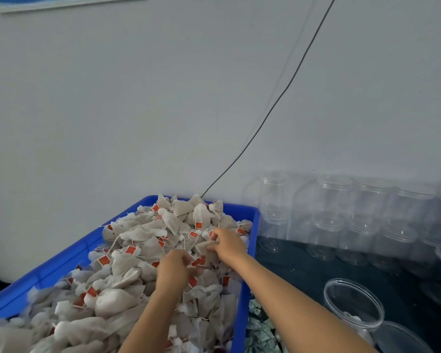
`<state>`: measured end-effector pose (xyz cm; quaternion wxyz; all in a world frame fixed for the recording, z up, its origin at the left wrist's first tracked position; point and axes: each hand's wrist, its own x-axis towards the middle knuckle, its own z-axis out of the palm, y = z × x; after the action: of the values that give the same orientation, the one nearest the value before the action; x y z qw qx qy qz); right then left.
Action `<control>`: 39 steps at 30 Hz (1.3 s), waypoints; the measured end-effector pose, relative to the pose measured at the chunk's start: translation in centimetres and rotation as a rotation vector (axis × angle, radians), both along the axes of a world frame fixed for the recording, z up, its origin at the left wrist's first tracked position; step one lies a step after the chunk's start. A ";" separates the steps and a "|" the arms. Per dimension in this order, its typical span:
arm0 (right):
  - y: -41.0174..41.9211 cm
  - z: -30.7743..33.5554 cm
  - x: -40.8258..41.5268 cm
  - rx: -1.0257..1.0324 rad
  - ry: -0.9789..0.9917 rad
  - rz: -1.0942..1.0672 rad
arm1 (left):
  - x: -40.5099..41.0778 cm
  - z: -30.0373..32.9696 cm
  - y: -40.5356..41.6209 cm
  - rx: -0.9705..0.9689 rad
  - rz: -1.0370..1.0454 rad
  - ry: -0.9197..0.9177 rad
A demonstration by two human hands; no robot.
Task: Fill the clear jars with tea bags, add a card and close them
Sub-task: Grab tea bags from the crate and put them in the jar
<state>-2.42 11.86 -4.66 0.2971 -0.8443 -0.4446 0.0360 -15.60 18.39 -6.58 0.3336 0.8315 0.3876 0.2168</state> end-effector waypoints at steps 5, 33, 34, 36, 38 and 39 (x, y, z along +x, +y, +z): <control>-2.7 2.6 0.0 0.261 0.370 0.025 | -0.7 3.6 -0.4 -0.002 0.019 -0.266; -27.8 8.4 3.5 0.301 0.368 -0.281 | 7.1 8.3 -19.5 -0.222 -0.400 -0.445; -27.9 8.5 3.8 0.244 0.268 -0.265 | 7.1 8.2 -19.6 -0.227 -0.384 -0.446; -27.9 8.7 4.0 0.132 0.088 -0.243 | 7.1 8.2 -19.5 -0.231 -0.345 -0.465; -27.8 8.8 4.2 0.055 0.033 -0.196 | 7.0 8.3 -19.3 -0.233 -0.302 -0.483; -27.8 8.6 4.2 0.023 0.034 -0.170 | 7.0 8.3 -19.2 -0.233 -0.285 -0.491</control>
<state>1.80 -15.91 3.93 0.3162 -0.8748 -0.3666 0.0200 -8.64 -0.76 1.72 0.5376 0.7564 0.1969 0.3163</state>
